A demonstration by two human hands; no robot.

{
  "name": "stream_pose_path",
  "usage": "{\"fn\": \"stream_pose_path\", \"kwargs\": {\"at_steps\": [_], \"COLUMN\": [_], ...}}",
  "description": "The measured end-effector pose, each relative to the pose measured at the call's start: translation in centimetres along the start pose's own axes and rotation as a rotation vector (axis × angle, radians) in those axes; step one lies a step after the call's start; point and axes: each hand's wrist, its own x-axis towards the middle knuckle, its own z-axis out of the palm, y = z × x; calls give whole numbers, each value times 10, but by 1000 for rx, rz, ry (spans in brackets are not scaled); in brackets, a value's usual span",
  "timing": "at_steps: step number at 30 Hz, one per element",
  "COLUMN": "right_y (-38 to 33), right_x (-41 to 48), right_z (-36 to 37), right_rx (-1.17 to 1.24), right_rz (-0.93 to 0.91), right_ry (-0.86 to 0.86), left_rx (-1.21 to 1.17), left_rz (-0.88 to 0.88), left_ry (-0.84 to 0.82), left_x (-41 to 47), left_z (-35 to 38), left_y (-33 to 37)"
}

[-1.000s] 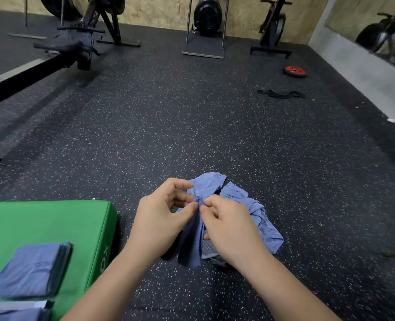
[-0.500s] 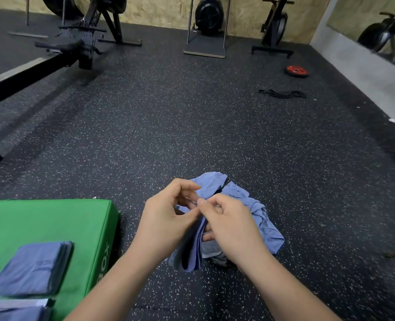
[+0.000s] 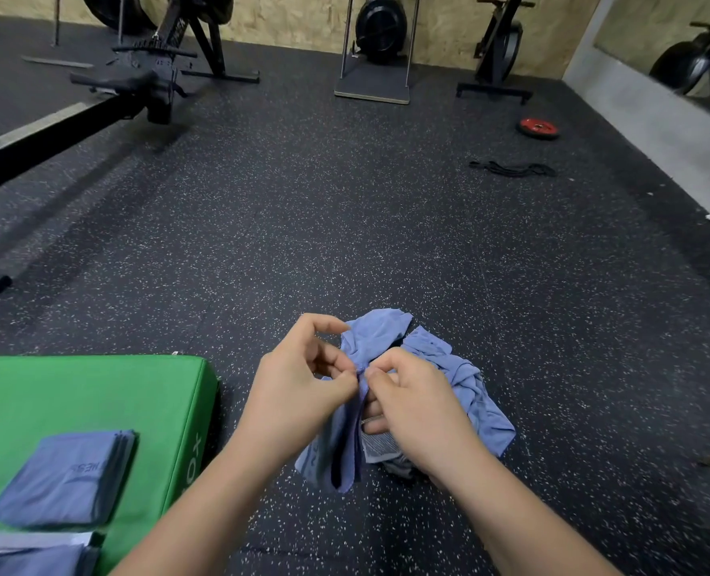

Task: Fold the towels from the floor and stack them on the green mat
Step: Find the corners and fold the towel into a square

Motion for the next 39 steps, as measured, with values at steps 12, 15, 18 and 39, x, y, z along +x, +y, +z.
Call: {"fn": "stream_pose_path", "kwargs": {"at_steps": [12, 15, 18, 39], "right_y": [-2, -7, -8, -38], "right_x": [2, -1, 0, 8], "right_z": [-3, -5, -8, -40], "right_rx": [135, 200, 241, 505], "right_rz": [16, 31, 47, -55], "right_ry": [39, 24, 24, 200], "left_rx": [-154, -139, -77, 467], "left_rz": [38, 65, 101, 468], "left_ry": [29, 20, -10, 16], "left_x": [0, -3, -2, -9], "left_z": [4, 6, 6, 5], "left_y": [-3, -1, -4, -9]}}
